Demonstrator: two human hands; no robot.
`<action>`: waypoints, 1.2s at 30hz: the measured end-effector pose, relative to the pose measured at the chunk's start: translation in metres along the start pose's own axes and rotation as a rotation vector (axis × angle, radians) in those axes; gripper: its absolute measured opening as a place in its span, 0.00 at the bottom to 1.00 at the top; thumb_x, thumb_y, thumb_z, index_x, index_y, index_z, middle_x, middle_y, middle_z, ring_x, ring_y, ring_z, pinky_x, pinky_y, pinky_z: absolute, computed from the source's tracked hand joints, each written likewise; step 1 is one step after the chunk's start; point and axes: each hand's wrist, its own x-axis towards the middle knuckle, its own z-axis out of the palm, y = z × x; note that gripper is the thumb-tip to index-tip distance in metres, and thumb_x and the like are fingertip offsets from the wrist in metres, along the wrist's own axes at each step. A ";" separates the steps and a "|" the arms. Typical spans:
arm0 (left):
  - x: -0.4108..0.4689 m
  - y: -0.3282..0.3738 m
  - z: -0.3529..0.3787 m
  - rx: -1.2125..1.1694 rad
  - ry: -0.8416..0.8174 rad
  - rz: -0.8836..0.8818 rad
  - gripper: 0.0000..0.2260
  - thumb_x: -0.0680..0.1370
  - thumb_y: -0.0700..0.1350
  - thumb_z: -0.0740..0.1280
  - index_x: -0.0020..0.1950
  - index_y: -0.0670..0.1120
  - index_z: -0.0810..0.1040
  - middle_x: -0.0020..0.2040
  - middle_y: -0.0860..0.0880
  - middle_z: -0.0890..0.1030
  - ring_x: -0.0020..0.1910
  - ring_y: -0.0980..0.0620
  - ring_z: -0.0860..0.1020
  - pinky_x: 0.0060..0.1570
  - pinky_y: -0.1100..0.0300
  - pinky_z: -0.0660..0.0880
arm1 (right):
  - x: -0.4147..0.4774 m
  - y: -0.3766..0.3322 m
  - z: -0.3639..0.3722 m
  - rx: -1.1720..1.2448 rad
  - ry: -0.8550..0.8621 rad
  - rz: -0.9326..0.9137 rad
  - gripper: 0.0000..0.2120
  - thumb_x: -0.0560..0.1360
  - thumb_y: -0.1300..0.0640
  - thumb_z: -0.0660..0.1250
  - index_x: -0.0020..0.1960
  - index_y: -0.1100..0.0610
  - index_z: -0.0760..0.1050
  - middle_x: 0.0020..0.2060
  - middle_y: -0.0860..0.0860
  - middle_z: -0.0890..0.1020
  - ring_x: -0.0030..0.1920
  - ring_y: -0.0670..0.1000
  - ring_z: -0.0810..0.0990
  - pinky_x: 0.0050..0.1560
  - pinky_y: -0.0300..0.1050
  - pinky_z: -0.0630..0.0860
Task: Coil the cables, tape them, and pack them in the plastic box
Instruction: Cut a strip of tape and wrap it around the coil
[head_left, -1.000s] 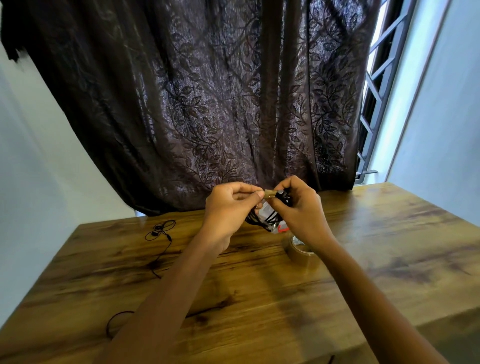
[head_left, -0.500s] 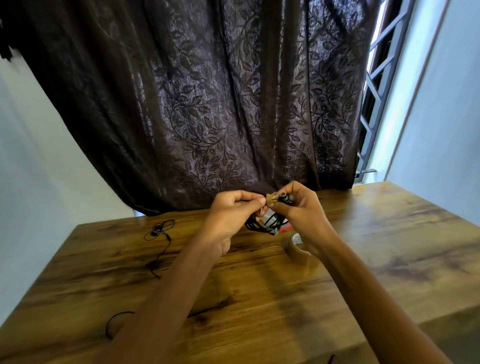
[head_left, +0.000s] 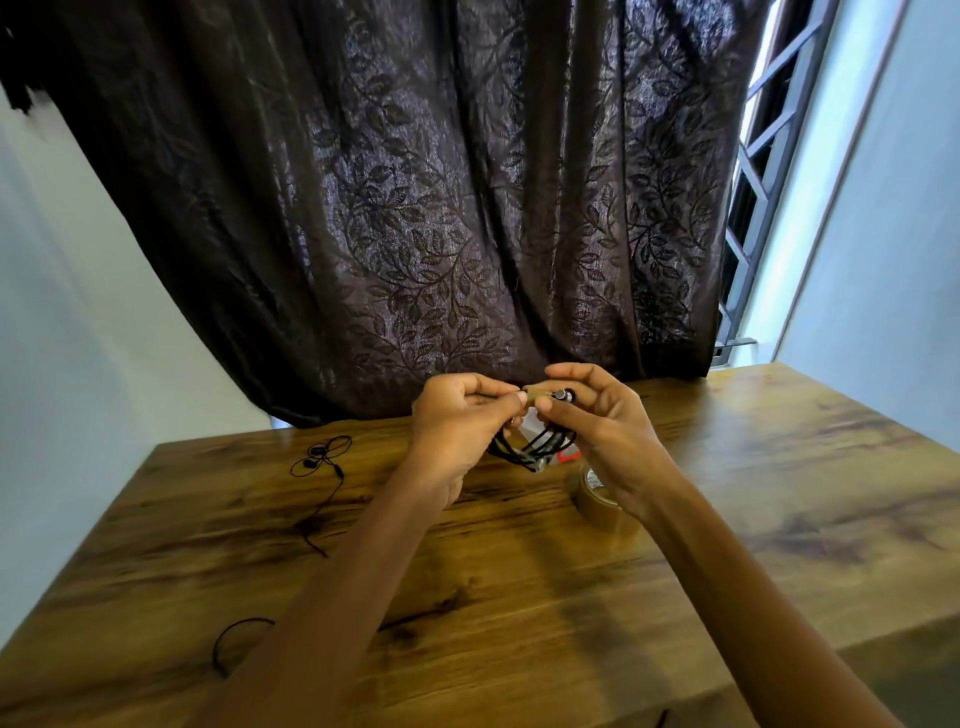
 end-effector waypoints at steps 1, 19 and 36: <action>0.000 0.001 0.000 0.003 0.001 -0.004 0.02 0.72 0.38 0.71 0.43 0.41 0.82 0.37 0.43 0.83 0.35 0.53 0.80 0.38 0.63 0.77 | 0.000 0.001 0.000 -0.019 -0.007 -0.013 0.18 0.65 0.66 0.68 0.54 0.61 0.72 0.38 0.52 0.85 0.39 0.48 0.84 0.39 0.37 0.79; 0.014 -0.030 0.006 -0.187 -0.011 -0.109 0.01 0.73 0.37 0.69 0.44 0.41 0.80 0.38 0.45 0.83 0.32 0.55 0.79 0.42 0.62 0.79 | -0.001 0.021 -0.019 0.024 0.101 0.184 0.17 0.66 0.63 0.70 0.54 0.60 0.74 0.43 0.55 0.83 0.39 0.50 0.83 0.39 0.44 0.80; 0.016 -0.175 0.063 -0.190 -0.035 -0.679 0.09 0.75 0.31 0.64 0.55 0.37 0.76 0.55 0.39 0.79 0.53 0.46 0.79 0.48 0.58 0.76 | -0.027 0.145 -0.089 -0.253 0.605 0.537 0.06 0.73 0.68 0.67 0.38 0.60 0.77 0.39 0.58 0.81 0.42 0.55 0.80 0.53 0.53 0.76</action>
